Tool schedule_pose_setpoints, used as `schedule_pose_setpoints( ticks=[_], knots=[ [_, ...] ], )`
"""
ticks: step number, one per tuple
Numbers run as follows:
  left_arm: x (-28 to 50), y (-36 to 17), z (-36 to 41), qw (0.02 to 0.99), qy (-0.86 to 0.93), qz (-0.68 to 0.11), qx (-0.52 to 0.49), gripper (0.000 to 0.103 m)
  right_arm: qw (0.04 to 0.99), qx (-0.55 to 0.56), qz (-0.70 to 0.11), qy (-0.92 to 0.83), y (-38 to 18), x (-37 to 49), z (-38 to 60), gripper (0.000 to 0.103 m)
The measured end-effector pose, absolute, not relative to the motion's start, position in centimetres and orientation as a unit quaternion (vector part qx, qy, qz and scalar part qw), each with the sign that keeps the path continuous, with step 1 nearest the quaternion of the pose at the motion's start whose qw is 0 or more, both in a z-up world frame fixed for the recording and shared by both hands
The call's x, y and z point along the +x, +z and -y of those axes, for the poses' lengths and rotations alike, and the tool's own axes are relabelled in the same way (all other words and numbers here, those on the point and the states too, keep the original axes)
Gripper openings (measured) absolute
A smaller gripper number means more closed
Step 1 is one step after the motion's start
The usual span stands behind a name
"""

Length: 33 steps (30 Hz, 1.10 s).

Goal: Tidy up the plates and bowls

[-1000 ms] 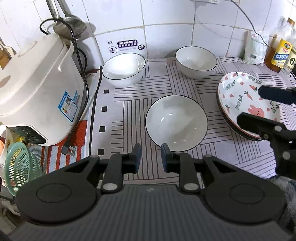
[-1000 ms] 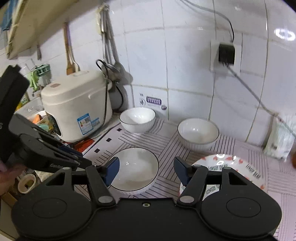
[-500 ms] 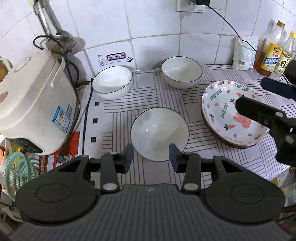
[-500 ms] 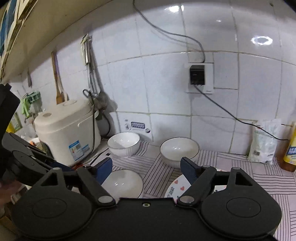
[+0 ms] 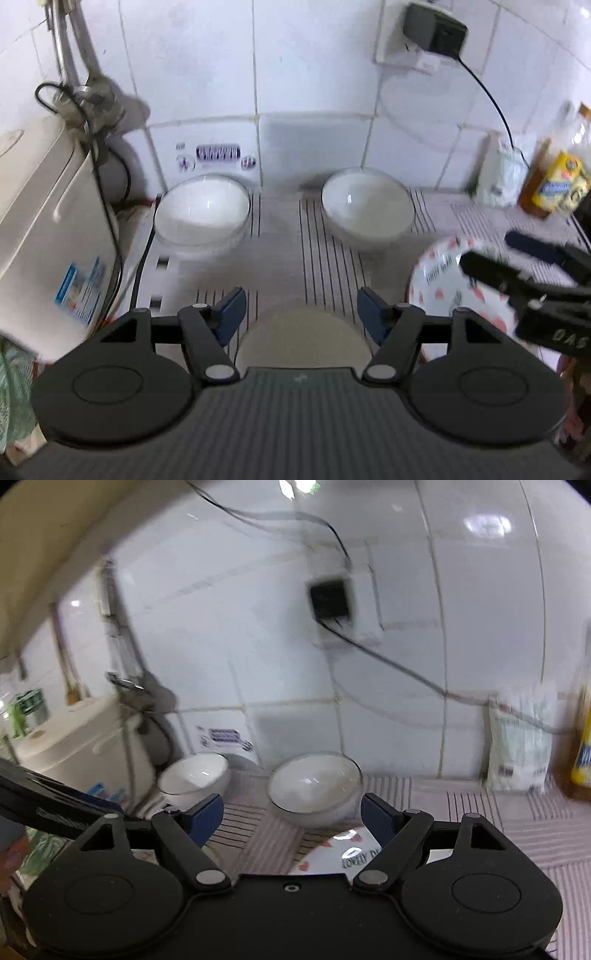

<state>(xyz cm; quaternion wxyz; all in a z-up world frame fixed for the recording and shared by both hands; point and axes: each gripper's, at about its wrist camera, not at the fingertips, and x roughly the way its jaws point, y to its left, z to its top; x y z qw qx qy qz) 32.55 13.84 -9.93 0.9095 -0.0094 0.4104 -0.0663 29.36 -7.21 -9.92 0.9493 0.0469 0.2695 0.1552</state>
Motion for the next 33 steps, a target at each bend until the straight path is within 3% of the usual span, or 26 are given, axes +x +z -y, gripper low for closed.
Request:
schedule_pose_setpoints(
  ticks=[7,14,20,23,28,33],
  knots=[
    [37.7,-11.4,-14.1,0.914,-0.082,-0.394,-0.056,0.068,0.937,0.069,-0.323,0.108,-13.3,33.6,6.6,0.081],
    [41.7,-14.2,-13.6,0.910,-0.069,-0.406,-0.049,0.066,0.943,0.079,-0.315,0.074,-14.9,36.8,6.5,0.074],
    [43.9,-16.4,-14.1,0.889,-0.069,-0.438,-0.117,0.062,0.939,0.094,-0.323,0.074,-15.8,39.7,6.3,0.069],
    [44.3,-17.3,-14.2,0.878,-0.069,-0.451,-0.144,0.050,0.932,0.095,-0.339,0.088,-16.2,40.9,5.9,0.057],
    [44.9,-18.1,-13.6,0.877,-0.071,-0.460,-0.121,0.026,0.923,0.099,-0.360,0.097,-17.0,42.4,6.1,0.057],
    [45.7,-19.4,-13.3,0.866,-0.055,-0.481,-0.126,0.009,0.914,0.105,-0.385,0.073,-18.5,43.7,6.4,0.032]
  ],
)
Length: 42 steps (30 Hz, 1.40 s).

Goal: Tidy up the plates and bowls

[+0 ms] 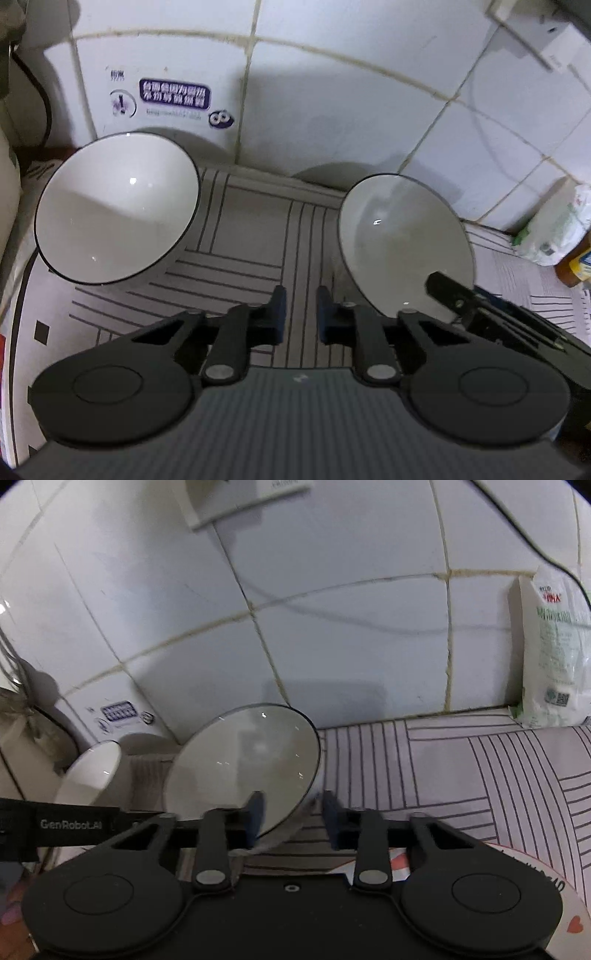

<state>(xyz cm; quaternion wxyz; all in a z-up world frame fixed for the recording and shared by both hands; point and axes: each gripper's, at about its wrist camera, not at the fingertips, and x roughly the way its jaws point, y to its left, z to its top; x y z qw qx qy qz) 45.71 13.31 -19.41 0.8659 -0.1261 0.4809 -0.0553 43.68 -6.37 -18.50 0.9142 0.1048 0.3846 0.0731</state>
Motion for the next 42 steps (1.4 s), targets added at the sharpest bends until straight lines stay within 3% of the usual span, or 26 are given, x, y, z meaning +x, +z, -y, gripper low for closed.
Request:
schedule_pose_setpoints(
  ticks=[3,6,11,23,29,30,31,36,39,41,42],
  knots=[
    [45.5,-19.3,-13.1,0.863,-0.070,-0.481,-0.138,0.000,0.918,0.101,-0.379,0.063,-18.7,43.8,6.2,0.024],
    [45.0,-18.6,-12.2,0.871,-0.062,-0.476,-0.098,0.000,0.920,0.097,-0.372,0.071,-18.2,43.7,6.0,0.021],
    [45.1,-18.5,-12.9,0.871,-0.064,-0.472,-0.120,0.000,0.916,0.116,-0.380,0.059,-18.3,43.8,6.5,0.019],
    [45.3,-18.1,-14.8,0.885,-0.066,-0.429,-0.168,0.015,0.914,0.109,-0.387,0.042,-18.6,44.2,6.6,0.012],
    [44.5,-17.6,-16.1,0.896,-0.062,-0.394,-0.197,0.047,0.913,0.115,-0.390,0.038,-18.5,44.4,6.9,0.012],
    [44.6,-17.6,-16.3,0.895,-0.069,-0.392,-0.202,0.060,0.913,0.116,-0.389,0.039,-18.5,44.4,6.9,0.012],
    [44.6,-17.8,-16.5,0.892,-0.082,-0.393,-0.209,0.064,0.913,0.120,-0.388,0.041,-18.6,44.3,7.0,0.012],
    [44.6,-18.3,-16.3,0.895,-0.088,-0.397,-0.186,0.066,0.913,0.137,-0.381,0.054,-18.6,44.2,7.1,0.010],
    [45.7,-19.0,-15.3,0.881,-0.088,-0.429,-0.177,0.062,0.910,0.157,-0.379,0.058,-18.7,44.4,7.4,0.010],
    [46.4,-19.7,-14.4,0.872,-0.059,-0.457,-0.168,0.053,0.907,0.170,-0.381,0.060,-18.7,44.5,7.8,0.011],
    [46.7,-20.2,-13.8,0.866,-0.054,-0.470,-0.164,0.043,0.906,0.172,-0.382,0.062,-18.7,44.6,7.8,0.011]
  ],
)
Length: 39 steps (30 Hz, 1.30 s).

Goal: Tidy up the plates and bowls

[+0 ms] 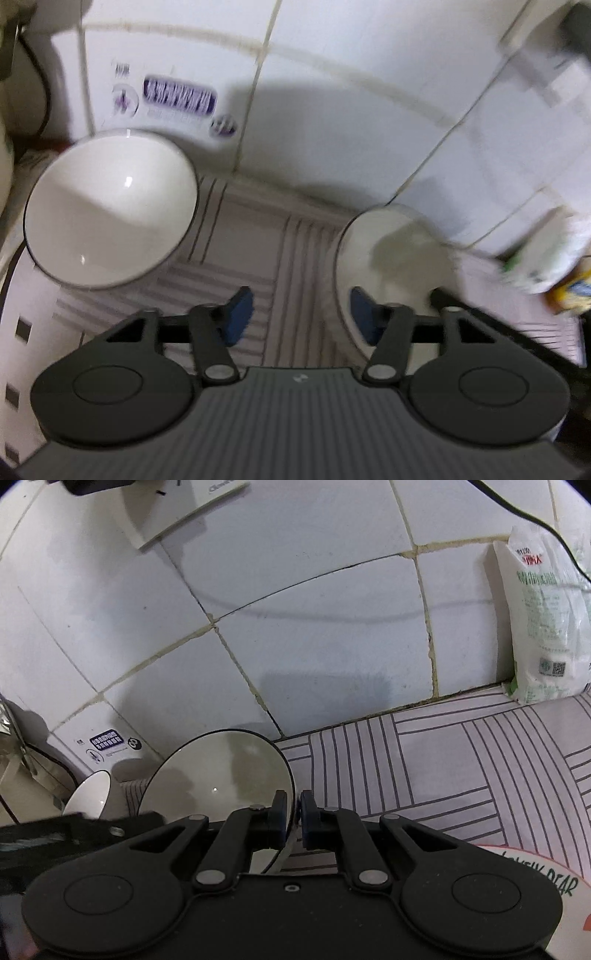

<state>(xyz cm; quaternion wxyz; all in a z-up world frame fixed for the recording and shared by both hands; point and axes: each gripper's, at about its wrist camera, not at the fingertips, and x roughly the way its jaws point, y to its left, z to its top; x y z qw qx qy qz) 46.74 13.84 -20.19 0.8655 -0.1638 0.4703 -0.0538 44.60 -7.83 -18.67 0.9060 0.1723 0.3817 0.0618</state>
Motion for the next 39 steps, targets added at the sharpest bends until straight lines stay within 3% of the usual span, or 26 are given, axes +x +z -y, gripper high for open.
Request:
schedule_pose_setpoints(
  ticks=[1,3,12,24,30,39],
  knots=[
    [47.0,-20.7,-13.5,0.858,-0.060,-0.481,-0.169,0.028,0.905,0.177,-0.382,0.063,-18.7,44.6,7.9,0.011],
    [46.8,-21.2,-13.1,0.845,-0.060,-0.495,-0.192,0.011,0.904,0.184,-0.379,0.068,-18.6,44.3,7.8,0.011],
    [43.2,-16.7,-12.4,0.878,-0.047,-0.464,-0.104,0.011,0.900,0.187,-0.382,0.092,-17.3,41.9,6.9,0.011],
    [34.6,-10.5,-14.8,0.885,-0.053,-0.458,-0.070,0.011,0.908,0.166,-0.362,0.128,-12.3,33.8,3.8,0.013],
    [30.4,-9.6,-16.4,0.886,-0.047,-0.456,-0.073,0.011,0.912,0.139,-0.353,0.157,-10.1,30.3,2.0,0.013],
    [27.8,-11.4,-17.1,0.878,-0.041,-0.475,-0.039,0.012,0.917,0.097,-0.345,0.173,-11.5,26.8,-0.3,0.014]
  ],
)
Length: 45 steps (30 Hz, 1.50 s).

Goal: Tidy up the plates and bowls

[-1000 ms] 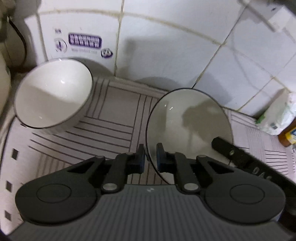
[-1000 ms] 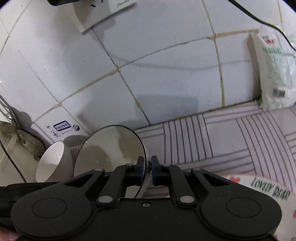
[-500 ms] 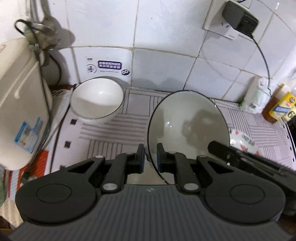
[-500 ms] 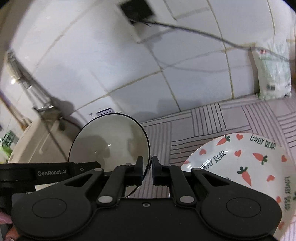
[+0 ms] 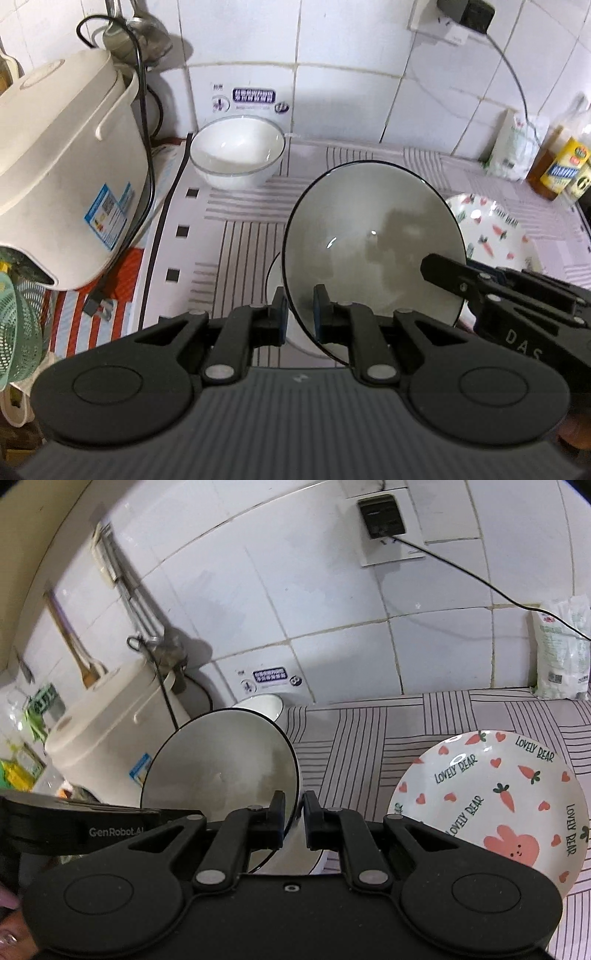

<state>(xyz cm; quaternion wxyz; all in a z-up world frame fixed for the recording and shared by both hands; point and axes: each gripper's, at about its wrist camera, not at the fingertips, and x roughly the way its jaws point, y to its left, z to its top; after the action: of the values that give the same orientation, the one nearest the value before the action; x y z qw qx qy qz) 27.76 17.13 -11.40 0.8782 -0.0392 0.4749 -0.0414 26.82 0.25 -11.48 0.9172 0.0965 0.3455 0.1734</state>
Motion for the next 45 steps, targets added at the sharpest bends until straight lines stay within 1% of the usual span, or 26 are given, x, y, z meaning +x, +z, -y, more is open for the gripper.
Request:
schedule_pose_setpoints(
  ticks=[11,15,20,23,25,27,42,45],
  knots=[
    [28.2,-13.5,-17.3,0.857,-0.049,-0.512,-0.029,0.014,0.920,0.065,-0.350,0.166,-13.7,26.5,-1.6,0.014],
    [28.6,-14.2,-17.2,0.849,-0.050,-0.525,-0.034,0.014,0.924,0.033,-0.345,0.160,-14.3,26.3,-2.3,0.014],
    [29.0,-14.9,-17.4,0.838,-0.054,-0.541,-0.045,0.015,0.924,0.017,-0.347,0.158,-14.7,26.6,-2.5,0.014],
    [29.2,-15.3,-17.2,0.831,-0.057,-0.552,-0.044,0.019,0.925,-0.010,-0.345,0.157,-14.9,26.6,-3.1,0.014],
    [29.3,-15.4,-17.1,0.827,-0.059,-0.557,-0.045,0.025,0.925,-0.030,-0.346,0.156,-15.0,26.9,-3.5,0.014],
    [29.5,-15.5,-17.2,0.823,-0.057,-0.563,-0.054,0.025,0.923,-0.050,-0.347,0.159,-15.1,27.3,-3.9,0.014],
    [30.1,-16.3,-17.7,0.828,-0.044,-0.555,-0.060,0.027,0.913,-0.123,-0.353,0.163,-16.1,28.4,-5.6,0.014],
    [29.5,-15.2,-17.7,0.842,-0.061,-0.534,-0.045,0.027,0.914,-0.116,-0.354,0.163,-16.0,28.5,-5.4,0.017]
  ],
)
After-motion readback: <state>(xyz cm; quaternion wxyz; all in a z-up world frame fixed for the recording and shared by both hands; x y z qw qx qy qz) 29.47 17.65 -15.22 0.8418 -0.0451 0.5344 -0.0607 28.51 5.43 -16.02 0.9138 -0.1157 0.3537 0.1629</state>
